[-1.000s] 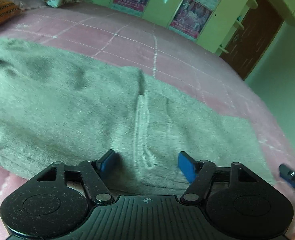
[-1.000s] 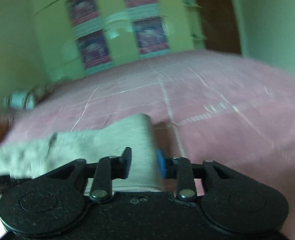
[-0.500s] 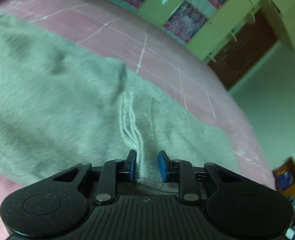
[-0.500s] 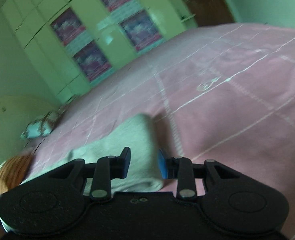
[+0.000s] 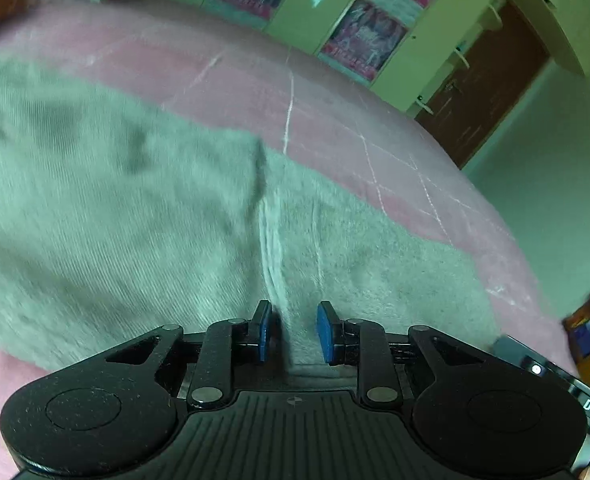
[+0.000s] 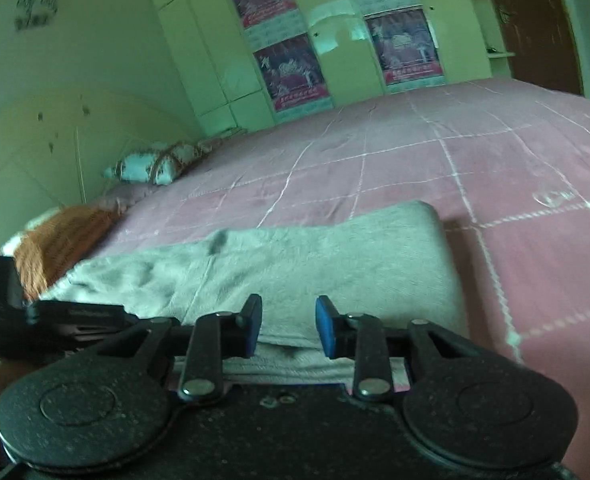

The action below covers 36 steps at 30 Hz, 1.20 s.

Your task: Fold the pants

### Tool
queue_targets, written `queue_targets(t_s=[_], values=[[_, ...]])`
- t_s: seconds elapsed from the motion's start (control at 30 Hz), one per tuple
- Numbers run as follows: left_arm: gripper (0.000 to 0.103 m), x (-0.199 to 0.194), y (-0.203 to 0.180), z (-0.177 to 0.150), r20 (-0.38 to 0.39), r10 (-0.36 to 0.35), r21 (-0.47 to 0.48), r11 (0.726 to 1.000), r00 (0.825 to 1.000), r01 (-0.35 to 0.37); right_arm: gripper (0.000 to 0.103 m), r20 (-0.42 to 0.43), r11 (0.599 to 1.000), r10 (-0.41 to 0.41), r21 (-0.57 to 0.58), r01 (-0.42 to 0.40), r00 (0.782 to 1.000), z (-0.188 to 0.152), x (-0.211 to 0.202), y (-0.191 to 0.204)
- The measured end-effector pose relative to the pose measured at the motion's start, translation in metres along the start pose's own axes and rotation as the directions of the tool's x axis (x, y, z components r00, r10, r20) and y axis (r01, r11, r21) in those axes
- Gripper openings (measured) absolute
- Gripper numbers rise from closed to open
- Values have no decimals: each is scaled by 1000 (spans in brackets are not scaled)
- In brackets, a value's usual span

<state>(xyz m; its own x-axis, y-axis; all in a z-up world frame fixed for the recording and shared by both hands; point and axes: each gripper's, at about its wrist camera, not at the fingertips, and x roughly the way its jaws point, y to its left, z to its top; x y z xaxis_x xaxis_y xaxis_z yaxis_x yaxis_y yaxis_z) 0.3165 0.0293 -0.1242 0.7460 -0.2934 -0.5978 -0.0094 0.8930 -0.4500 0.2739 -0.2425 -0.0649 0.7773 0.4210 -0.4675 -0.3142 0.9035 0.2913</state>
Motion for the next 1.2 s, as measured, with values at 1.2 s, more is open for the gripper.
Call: queue_targets(t_s=[1.2], values=[[27,-53,-3,-7,137,5,-7,1000,991,-4,17,-71,969,-63,-243,44,995,4,15,45]])
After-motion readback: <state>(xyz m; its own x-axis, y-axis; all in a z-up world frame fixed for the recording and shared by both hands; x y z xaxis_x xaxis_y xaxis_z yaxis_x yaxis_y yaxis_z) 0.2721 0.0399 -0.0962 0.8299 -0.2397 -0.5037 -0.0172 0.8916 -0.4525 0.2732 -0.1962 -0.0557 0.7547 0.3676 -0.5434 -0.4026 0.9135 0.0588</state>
